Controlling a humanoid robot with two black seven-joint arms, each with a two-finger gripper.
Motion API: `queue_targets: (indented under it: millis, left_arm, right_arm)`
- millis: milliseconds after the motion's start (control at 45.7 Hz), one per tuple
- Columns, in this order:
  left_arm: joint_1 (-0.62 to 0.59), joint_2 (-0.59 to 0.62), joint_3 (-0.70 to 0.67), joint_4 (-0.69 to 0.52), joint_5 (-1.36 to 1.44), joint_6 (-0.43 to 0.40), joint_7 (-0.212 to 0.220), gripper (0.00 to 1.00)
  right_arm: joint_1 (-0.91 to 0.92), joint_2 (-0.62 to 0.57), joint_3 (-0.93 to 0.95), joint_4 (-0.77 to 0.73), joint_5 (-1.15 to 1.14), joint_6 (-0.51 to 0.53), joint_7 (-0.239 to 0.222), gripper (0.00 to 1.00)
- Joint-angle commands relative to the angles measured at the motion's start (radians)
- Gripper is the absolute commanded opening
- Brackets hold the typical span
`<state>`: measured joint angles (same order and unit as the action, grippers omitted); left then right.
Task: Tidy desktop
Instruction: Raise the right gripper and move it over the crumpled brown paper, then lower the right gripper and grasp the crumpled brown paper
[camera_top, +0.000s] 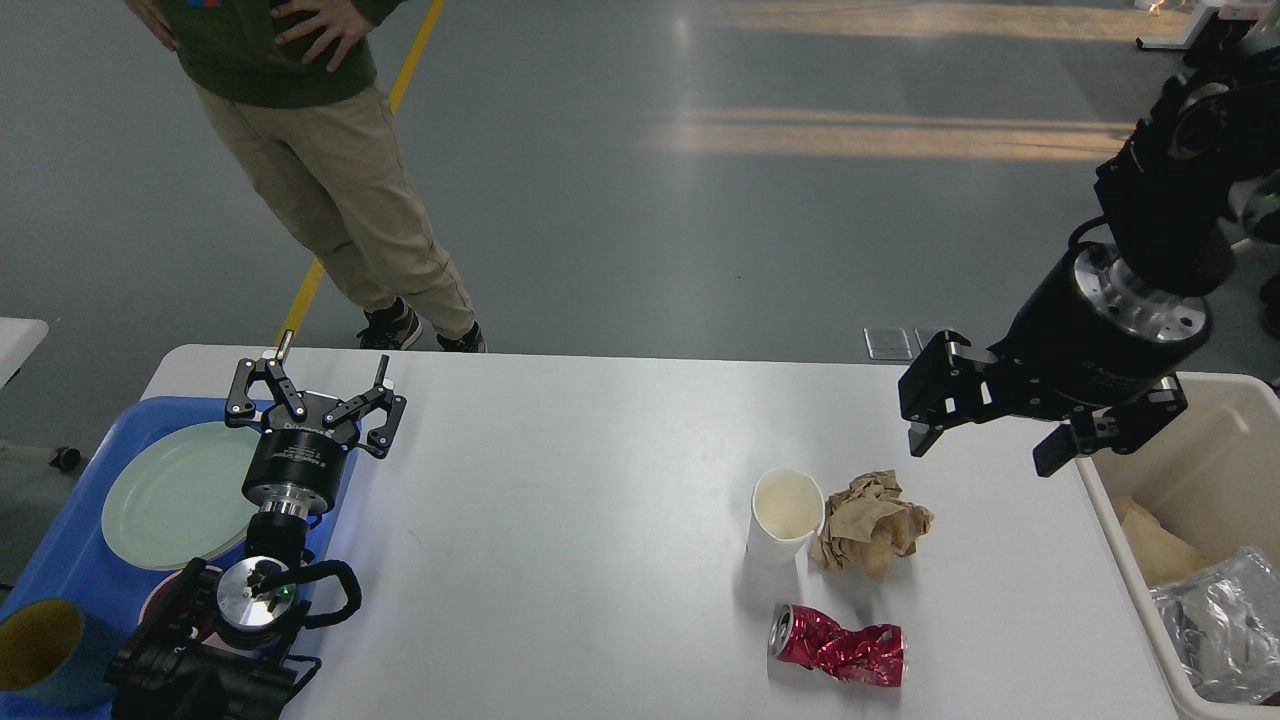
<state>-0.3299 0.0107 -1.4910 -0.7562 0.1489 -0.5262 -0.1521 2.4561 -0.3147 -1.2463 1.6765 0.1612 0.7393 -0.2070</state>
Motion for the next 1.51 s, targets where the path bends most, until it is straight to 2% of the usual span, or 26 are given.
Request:
queue_targets:
  millis: [0,109,241,328,547,743,875,1115,1487]
  left_arm:
    - [0.0,0.0,0.0,0.0,0.0,0.0,0.0,0.96]
    - [0.0,0.0,0.0,0.0,0.0,0.0,0.0,0.96]
    - [0.0,0.0,0.0,0.0,0.0,0.0,0.0,0.96]
    - [0.0,0.0,0.0,0.0,0.0,0.0,0.0,0.96]
    - [0.0,0.0,0.0,0.0,0.0,0.0,0.0,0.96]
    - [0.0,0.0,0.0,0.0,0.0,0.0,0.0,0.96]
    - [0.0,0.0,0.0,0.0,0.0,0.0,0.0,0.96]
    - [0.0,0.0,0.0,-0.002,0.0,-0.001,0.0,0.96]
    - [0.0,0.0,0.0,0.0,0.0,-0.001,0.0,0.96]
  right_arm:
    - [0.014,0.011,0.013,0.019,0.006,-0.061,0.001,0.93]
    - [-0.002,0.002,0.016,0.012,0.006,-0.104,0.001,0.93]
    - [-0.101,0.009,0.016,-0.006,0.003,-0.257,0.001,0.94]
    - [-0.201,0.016,0.019,-0.055,0.003,-0.307,0.001,0.94]
    - [-0.505,0.04,0.168,-0.303,0.0,-0.322,-0.005,0.94]
    - [-0.802,0.1,0.176,-0.624,0.004,-0.324,-0.043,0.94]
    - [-0.953,0.155,0.179,-0.762,0.003,-0.331,-0.045,0.94]
    - [-1.079,0.187,0.225,-0.874,0.006,-0.374,-0.045,0.94]
    - [-1.174,0.232,0.257,-0.903,0.003,-0.4,-0.045,0.94]
